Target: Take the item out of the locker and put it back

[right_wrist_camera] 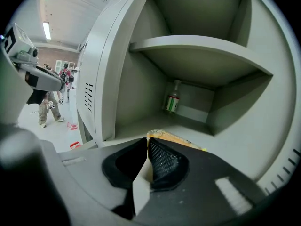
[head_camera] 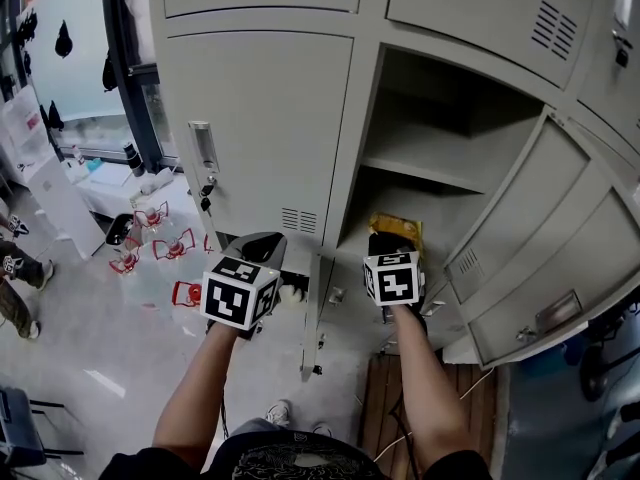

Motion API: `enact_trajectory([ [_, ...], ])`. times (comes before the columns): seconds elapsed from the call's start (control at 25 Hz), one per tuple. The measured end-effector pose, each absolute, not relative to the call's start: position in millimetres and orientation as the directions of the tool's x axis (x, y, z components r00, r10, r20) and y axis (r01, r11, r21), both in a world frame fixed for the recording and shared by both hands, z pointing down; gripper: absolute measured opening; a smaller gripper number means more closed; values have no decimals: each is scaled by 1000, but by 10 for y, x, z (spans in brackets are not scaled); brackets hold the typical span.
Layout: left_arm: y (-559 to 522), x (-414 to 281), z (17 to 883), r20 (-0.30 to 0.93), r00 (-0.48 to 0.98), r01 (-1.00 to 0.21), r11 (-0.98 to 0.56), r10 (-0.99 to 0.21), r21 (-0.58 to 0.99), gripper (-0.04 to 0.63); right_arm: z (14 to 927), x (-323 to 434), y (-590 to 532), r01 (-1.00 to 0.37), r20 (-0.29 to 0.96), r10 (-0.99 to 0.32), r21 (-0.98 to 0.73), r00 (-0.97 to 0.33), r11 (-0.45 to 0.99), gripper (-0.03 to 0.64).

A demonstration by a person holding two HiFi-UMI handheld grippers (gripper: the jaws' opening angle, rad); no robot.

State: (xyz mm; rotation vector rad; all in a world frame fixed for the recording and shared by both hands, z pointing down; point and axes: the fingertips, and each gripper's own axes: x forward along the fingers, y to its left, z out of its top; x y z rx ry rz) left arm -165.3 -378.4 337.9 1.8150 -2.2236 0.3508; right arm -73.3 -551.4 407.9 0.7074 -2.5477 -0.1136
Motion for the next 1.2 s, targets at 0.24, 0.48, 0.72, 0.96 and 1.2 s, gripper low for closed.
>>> enact_trajectory([
  [0.24,-3772,-1588,3362,336,-195,-980,197,-921,-28,0,3966,-658,-5487,-469,398,-503,187,-767,863,35],
  [0.48,-3754,-1481,3380,339,-199,-979,205,-920,-19,0,3795,-522,-5492,-485,341,-510,164,-789,859,35],
  [0.72,-3763,-1344,3386,338,-202,-978,209,-919,-17,2,3540,-349,-5512,-502,269,-518,128,-812,855,32],
  [0.96,-3747,-1197,3411,339,-212,-975,221,-916,-11,1,3335,-187,-5515,-504,213,-510,88,-833,859,31],
  [1.2,-3716,-1075,3434,344,-230,-970,242,-910,-9,0,3220,-50,-5499,-498,177,-499,52,-849,866,31],
])
